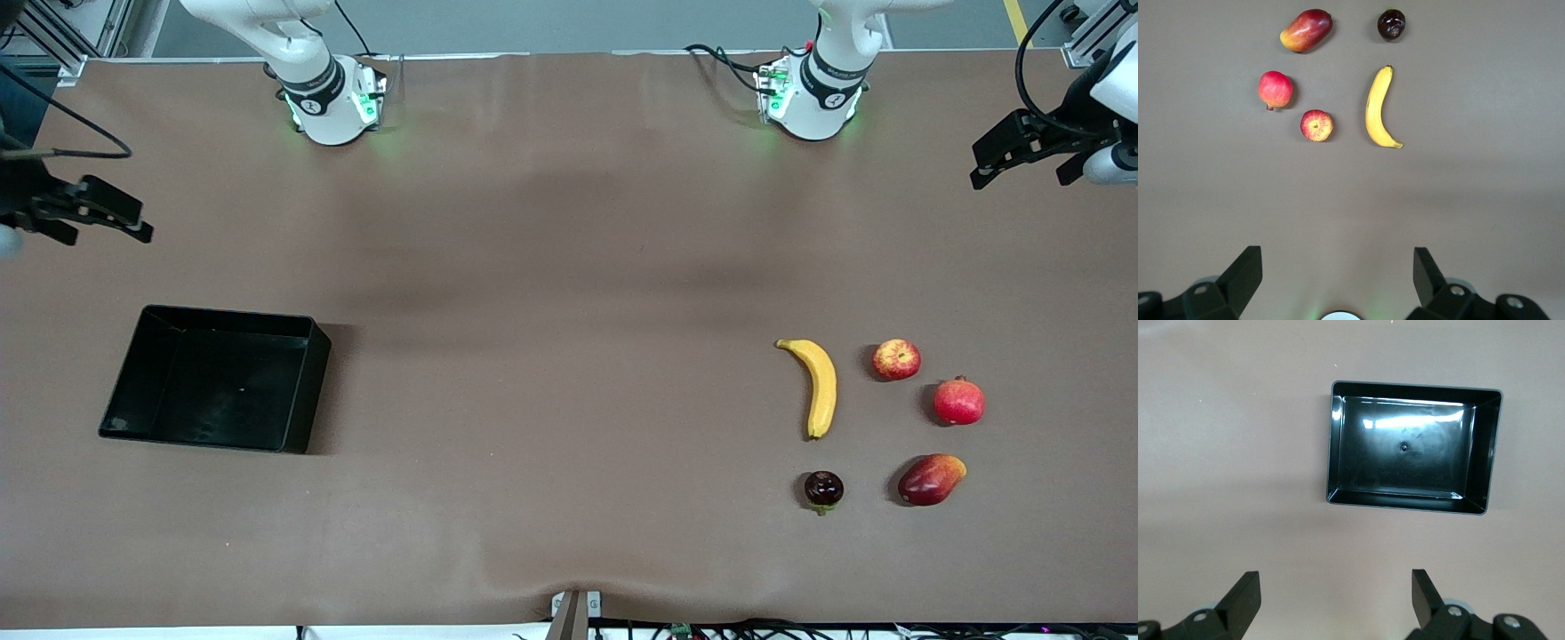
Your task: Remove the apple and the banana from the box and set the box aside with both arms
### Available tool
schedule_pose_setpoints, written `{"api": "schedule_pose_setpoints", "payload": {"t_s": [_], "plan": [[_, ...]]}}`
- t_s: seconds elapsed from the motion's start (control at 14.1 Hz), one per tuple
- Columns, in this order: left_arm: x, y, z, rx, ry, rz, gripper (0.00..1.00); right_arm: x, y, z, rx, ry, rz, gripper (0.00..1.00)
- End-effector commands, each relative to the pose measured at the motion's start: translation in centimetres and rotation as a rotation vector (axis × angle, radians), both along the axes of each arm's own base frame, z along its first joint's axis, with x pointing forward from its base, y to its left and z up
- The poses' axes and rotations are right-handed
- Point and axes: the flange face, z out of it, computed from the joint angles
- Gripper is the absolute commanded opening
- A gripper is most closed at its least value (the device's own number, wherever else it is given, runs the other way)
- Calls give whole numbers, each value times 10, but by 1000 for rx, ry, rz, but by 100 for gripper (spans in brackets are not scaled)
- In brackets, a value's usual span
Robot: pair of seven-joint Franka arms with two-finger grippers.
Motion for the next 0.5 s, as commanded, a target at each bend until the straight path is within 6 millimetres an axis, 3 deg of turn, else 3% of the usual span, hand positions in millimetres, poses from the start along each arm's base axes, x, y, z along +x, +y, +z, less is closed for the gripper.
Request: {"api": "schedule_pose_setpoints", "payload": {"t_s": [0.0,0.43], "plan": [[4,2,8,-4,-18,-10,100,2,-6,6,-5,17,-30,100],[5,0,6,-6,-12,-10,100,2,-19,5,-1,20,-49,100]]}}
